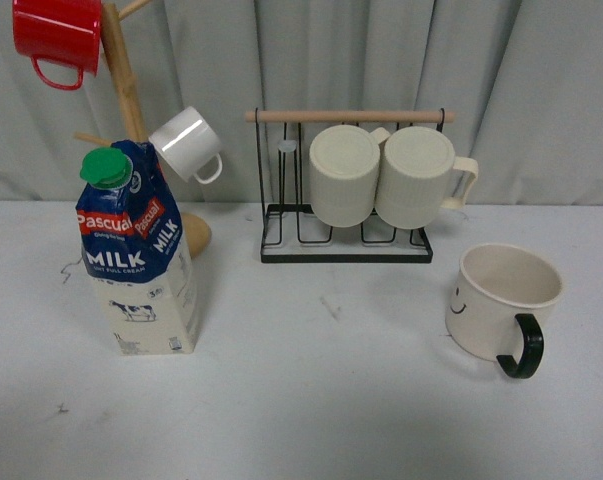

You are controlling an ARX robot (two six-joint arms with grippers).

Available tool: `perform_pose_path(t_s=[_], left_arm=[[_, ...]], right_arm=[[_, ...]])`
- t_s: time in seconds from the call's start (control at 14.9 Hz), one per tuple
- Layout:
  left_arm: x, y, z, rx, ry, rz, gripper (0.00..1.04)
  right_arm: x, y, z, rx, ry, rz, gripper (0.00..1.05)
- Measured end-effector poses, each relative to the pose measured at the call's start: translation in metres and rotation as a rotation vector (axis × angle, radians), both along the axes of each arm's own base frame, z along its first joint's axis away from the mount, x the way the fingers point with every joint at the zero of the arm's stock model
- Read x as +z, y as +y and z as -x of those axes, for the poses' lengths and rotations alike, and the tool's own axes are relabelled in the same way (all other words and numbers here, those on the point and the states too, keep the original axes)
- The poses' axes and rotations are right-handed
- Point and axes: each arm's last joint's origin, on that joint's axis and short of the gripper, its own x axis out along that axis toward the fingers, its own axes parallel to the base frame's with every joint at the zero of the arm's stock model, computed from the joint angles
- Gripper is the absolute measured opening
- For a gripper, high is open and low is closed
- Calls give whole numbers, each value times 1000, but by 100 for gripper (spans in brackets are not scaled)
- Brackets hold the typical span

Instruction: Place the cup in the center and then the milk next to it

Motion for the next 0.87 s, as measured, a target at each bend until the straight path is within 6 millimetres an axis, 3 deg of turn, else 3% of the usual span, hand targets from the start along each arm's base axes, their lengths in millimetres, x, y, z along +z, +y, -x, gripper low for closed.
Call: perform_pose_path(t_s=[0.13, 0.27, 0.33, 0.4, 0.54, 0.6, 0.87], left_arm=[[0, 0, 0, 3, 2, 0, 98], [0, 0, 0, 2, 2, 0, 98], [0, 0, 0, 2, 1, 0, 98], [0, 0, 0, 2, 2, 0, 98], [0, 0, 0, 2, 2, 0, 98], [0, 0, 0, 2, 2, 0, 98], [0, 0, 0, 2, 2, 0, 98]], right_arm=[[18, 5, -33, 140, -50, -26, 98], [27, 6, -88, -14, -36, -47, 98], [24, 14, -128, -110, -1, -40, 98], [18, 19, -150, -170, 66, -34, 98], [-21, 33, -201, -261, 281, 16, 98], [-40, 38, -218, -282, 378, 26, 98], [-56, 39, -246, -311, 460, 0, 98]])
